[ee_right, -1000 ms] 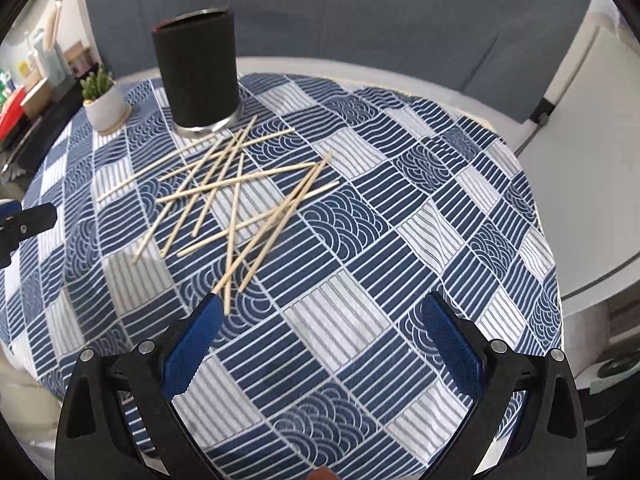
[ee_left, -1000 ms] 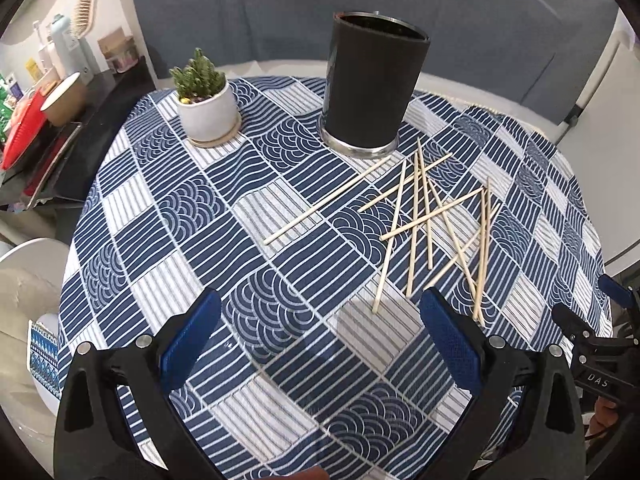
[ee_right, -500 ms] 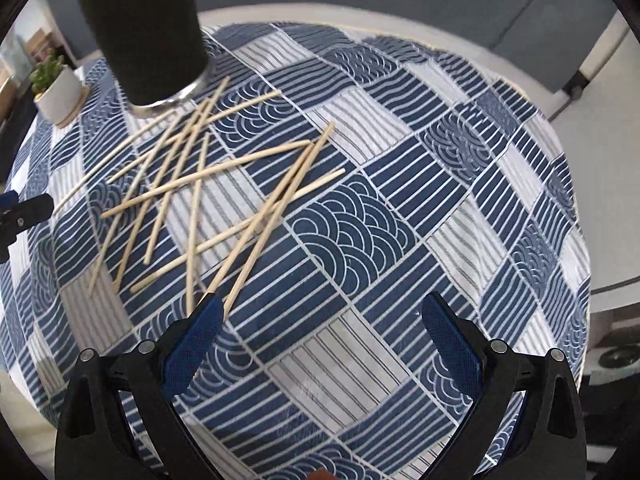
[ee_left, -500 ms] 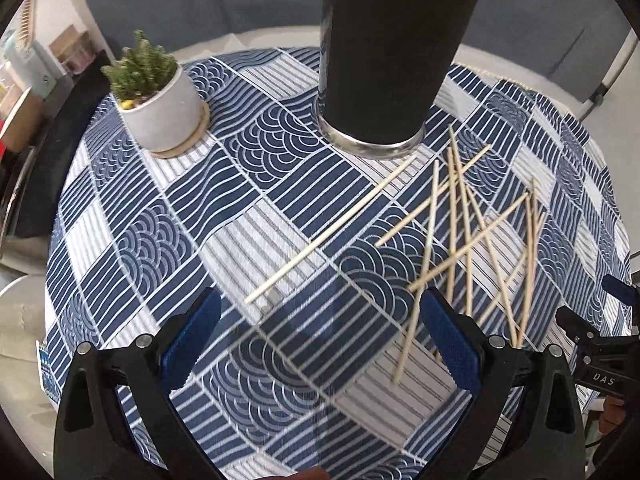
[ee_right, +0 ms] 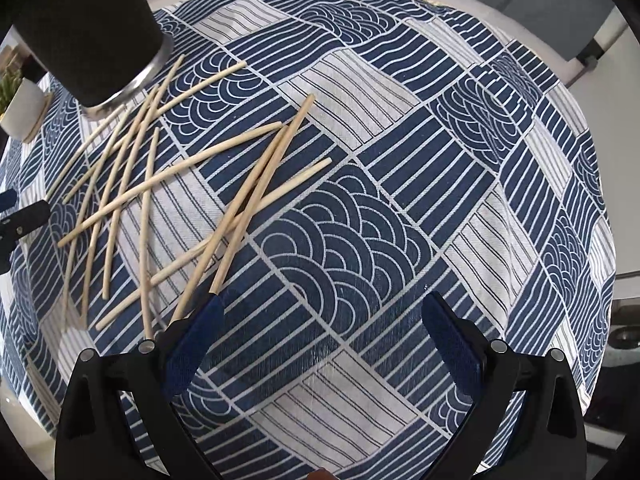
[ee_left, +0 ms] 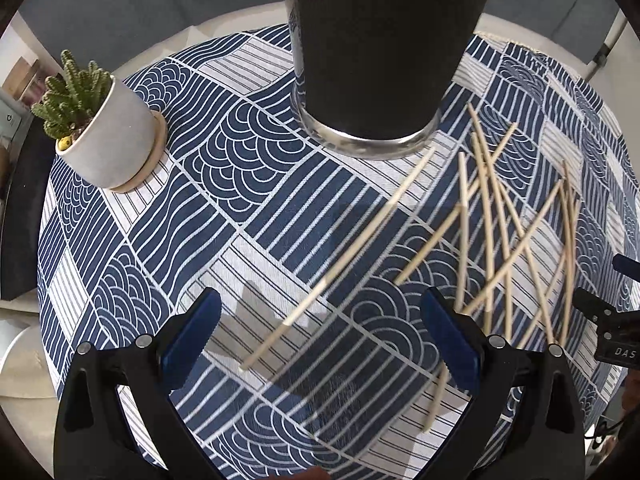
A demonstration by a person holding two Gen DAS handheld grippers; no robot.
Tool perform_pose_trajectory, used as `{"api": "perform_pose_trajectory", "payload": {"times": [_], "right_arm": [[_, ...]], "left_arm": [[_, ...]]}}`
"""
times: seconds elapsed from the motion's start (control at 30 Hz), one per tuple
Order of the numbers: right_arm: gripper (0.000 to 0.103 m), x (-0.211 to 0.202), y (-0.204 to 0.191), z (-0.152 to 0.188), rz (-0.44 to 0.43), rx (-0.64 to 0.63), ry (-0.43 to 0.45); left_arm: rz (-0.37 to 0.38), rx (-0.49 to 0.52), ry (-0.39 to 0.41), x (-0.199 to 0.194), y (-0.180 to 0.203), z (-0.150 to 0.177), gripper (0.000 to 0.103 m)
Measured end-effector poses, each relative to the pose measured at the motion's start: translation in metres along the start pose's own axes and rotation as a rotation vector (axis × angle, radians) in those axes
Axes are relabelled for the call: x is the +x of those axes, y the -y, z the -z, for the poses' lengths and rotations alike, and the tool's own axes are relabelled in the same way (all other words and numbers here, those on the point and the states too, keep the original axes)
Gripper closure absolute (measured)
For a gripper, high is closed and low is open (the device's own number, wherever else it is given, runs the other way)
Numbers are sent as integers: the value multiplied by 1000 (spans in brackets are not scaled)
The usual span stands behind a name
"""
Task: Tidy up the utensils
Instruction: 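Move the right tool toward the scattered wooden sticks beside the black cup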
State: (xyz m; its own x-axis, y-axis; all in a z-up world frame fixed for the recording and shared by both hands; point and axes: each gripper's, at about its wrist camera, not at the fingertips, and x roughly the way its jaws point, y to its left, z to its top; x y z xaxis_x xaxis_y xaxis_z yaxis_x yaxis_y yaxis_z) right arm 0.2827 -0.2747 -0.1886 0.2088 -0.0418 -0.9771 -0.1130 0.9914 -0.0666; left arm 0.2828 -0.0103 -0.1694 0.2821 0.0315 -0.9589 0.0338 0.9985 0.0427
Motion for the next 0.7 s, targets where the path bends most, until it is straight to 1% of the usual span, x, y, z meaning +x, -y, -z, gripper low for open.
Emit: {"api": "perform_pose_trajectory", "payload": {"times": [0.23, 0.37, 0.5, 0.6, 0.7], "right_arm": [[8, 11, 4, -8, 1, 18, -1], [8, 19, 16, -13, -17, 38, -3], [8, 16, 27, -15, -52, 46, 6], [8, 19, 25, -17, -51, 39, 4], [8, 28, 25, -20, -64, 46, -17]], "left_arm": [[4, -7, -40, 20, -7, -3, 5], [27, -15, -37, 23, -9, -8, 5], [30, -3, -31, 25, -11, -8, 5], [34, 9, -25, 28, -14, -7, 4], [38, 20, -24, 28, -14, -8, 4]]}}
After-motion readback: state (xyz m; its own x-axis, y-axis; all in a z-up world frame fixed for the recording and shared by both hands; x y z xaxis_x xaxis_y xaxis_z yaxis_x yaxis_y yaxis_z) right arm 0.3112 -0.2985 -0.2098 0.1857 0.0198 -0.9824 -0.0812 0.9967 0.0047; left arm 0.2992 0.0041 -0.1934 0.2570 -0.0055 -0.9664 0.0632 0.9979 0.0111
